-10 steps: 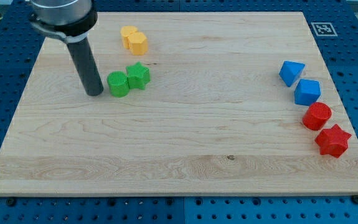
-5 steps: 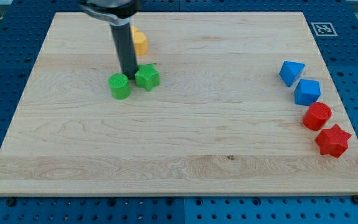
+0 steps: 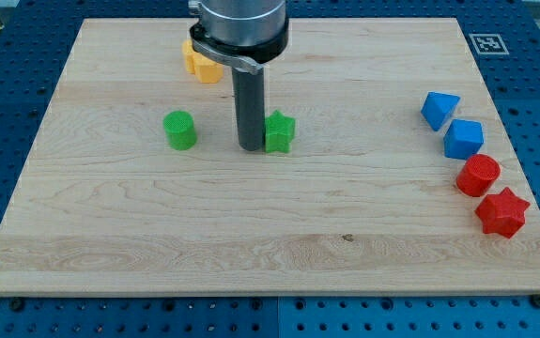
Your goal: Push the green star closer to blue traingle
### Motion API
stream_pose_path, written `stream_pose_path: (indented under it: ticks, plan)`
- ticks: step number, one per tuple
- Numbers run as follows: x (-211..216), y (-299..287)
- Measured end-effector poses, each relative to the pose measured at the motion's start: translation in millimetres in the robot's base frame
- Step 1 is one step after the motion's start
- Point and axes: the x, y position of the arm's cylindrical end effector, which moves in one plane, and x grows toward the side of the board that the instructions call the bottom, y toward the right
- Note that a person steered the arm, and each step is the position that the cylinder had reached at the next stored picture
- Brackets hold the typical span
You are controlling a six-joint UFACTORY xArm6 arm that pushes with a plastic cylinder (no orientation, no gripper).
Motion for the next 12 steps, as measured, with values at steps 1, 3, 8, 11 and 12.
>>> stream_pose_path:
  ticks: [1, 3, 8, 11, 12]
  plan:
    - [0.0, 9.1]
    - [0.0, 42.8]
    - [-52.2, 87.9]
    - [-62.8, 126.0]
    - [-74.5, 128.7]
